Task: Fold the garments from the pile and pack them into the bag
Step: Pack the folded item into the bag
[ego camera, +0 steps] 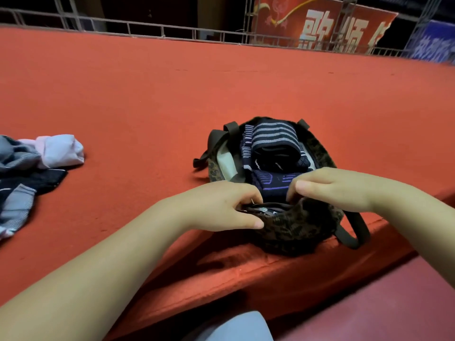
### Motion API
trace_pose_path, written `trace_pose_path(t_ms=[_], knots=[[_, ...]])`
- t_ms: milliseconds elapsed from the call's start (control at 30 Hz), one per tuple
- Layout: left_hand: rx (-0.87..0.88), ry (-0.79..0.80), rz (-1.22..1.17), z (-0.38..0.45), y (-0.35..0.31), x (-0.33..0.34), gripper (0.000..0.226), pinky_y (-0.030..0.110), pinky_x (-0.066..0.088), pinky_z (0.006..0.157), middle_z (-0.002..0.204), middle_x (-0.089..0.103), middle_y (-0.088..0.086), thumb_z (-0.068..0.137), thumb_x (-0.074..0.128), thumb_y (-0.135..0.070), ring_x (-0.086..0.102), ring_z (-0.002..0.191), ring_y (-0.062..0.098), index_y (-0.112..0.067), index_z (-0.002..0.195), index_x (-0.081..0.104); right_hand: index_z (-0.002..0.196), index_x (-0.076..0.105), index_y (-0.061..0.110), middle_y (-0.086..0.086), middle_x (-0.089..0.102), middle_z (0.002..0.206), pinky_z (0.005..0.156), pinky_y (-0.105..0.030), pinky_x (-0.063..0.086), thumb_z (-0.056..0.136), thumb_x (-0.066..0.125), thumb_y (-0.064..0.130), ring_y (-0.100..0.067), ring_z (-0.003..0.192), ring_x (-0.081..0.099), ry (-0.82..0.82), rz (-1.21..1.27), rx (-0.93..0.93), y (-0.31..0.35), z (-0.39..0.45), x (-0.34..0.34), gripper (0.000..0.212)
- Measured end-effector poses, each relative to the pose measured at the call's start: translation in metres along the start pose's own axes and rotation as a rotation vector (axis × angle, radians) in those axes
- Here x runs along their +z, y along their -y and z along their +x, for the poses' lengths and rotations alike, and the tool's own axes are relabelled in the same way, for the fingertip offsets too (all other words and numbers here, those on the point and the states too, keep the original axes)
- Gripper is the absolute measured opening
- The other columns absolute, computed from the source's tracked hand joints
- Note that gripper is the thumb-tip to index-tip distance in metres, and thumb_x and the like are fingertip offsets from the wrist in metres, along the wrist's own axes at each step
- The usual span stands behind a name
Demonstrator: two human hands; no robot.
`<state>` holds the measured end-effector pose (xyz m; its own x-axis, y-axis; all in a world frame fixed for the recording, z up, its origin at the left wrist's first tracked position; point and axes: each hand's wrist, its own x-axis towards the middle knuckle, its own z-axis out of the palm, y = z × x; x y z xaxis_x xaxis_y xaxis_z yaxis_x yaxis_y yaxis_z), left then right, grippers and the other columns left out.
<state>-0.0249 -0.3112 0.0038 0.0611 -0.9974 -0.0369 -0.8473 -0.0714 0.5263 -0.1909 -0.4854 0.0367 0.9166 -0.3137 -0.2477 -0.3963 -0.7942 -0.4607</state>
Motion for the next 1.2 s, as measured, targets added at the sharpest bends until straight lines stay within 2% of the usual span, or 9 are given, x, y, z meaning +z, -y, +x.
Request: trace_pose_path(t_ms=[100,233,367,500,600,700,833,1033,1200], knots=[[-0.045,-0.067,-0.202,-0.017,0.018,-0.012,0.027,0.03,0.048,0.088,0.1,0.068,-0.018,0.077,0.066,-0.05,0.06,0.091,-0.007,-0.041,0.101,0.057,0.088,0.066,0.029,0.015,0.068,0.089,0.086,-0.023,0.046,0.094,0.04,0.051,-0.002,0.09,0.063,-0.032,-0.013,-0.092,0.038,0.01,-0.005,0.035],[-0.119,-0.11,-0.266,-0.062,0.051,-0.027,0.035,0.036,0.047,0.096,0.096,0.068,-0.022,0.066,0.06,-0.059,0.062,0.097,0.0,-0.041,0.096,0.061,0.087,0.063,0.025,0.005,0.066,0.08,0.077,-0.034,0.05,0.092,0.046,0.052,-0.012,0.077,0.062,0.017,-0.132,-0.161,0.087,0.039,0.012,0.033],[-0.222,-0.148,-0.266,-0.116,0.092,-0.04,0.012,0.031,0.045,0.096,0.101,0.067,-0.016,0.085,0.065,-0.037,0.061,0.099,0.003,-0.032,0.097,0.063,0.088,0.062,0.028,0.009,0.064,0.087,0.081,-0.033,0.051,0.091,0.05,0.051,-0.011,0.085,0.061,0.045,-0.138,-0.231,0.135,0.078,0.039,0.026],[-0.327,-0.238,-0.306,-0.162,0.136,-0.046,0.003,0.022,0.047,0.088,0.098,0.068,-0.007,0.09,0.062,-0.026,0.062,0.091,0.005,-0.028,0.091,0.063,0.084,0.062,0.027,0.009,0.067,0.086,0.081,-0.033,0.049,0.091,0.053,0.048,-0.011,0.084,0.062,0.11,-0.126,-0.3,0.179,0.127,0.079,0.024],[-0.412,-0.33,-0.387,-0.181,0.17,-0.045,0.008,0.026,0.049,0.082,0.087,0.07,-0.004,0.091,0.061,-0.023,0.062,0.079,0.006,-0.026,0.083,0.063,0.089,0.062,0.023,0.005,0.066,0.085,0.076,-0.03,0.046,0.093,0.054,0.042,-0.015,0.08,0.06,0.162,-0.128,-0.338,0.198,0.16,0.108,0.021],[-0.477,-0.472,-0.579,-0.187,0.196,-0.046,0.012,0.017,0.047,0.06,0.082,0.067,-0.003,0.093,0.056,-0.02,0.059,0.071,0.007,-0.021,0.082,0.059,0.086,0.063,0.02,-0.001,0.067,0.084,0.068,-0.027,0.044,0.093,0.055,0.04,-0.01,0.068,0.054,0.178,-0.088,-0.347,0.211,0.197,0.13,0.023],[-0.532,-0.749,-0.79,-0.18,0.218,-0.049,0.017,0.021,0.044,0.047,0.073,0.064,-0.003,0.092,0.058,-0.027,0.061,0.065,0.01,-0.018,0.077,0.057,0.084,0.061,0.015,-0.002,0.062,0.081,0.072,-0.03,0.042,0.097,0.046,0.038,-0.014,0.075,0.053,-0.02,0.037,-0.32,0.223,0.25,0.149,0.031],[-0.535,-0.977,-0.875,-0.174,0.231,-0.045,0.022,0.024,0.046,0.048,0.061,0.059,-0.003,0.092,0.056,-0.023,0.055,0.051,0.01,-0.018,0.071,0.054,0.089,0.063,0.021,0.008,0.062,0.082,0.086,-0.039,0.045,0.098,0.038,0.045,-0.02,0.09,0.06,-0.298,0.389,-0.149,0.244,0.335,0.172,0.036],[-0.492,-1.032,-0.896,-0.172,0.237,-0.046,0.025,0.027,0.044,0.051,0.054,0.057,-0.007,0.092,0.056,-0.021,0.052,0.047,0.009,-0.021,0.067,0.054,0.085,0.061,0.018,0.012,0.059,0.079,0.065,-0.012,0.042,0.092,0.058,0.034,-0.002,0.072,0.053,-0.345,0.623,-0.275,0.293,0.363,0.182,0.018]])
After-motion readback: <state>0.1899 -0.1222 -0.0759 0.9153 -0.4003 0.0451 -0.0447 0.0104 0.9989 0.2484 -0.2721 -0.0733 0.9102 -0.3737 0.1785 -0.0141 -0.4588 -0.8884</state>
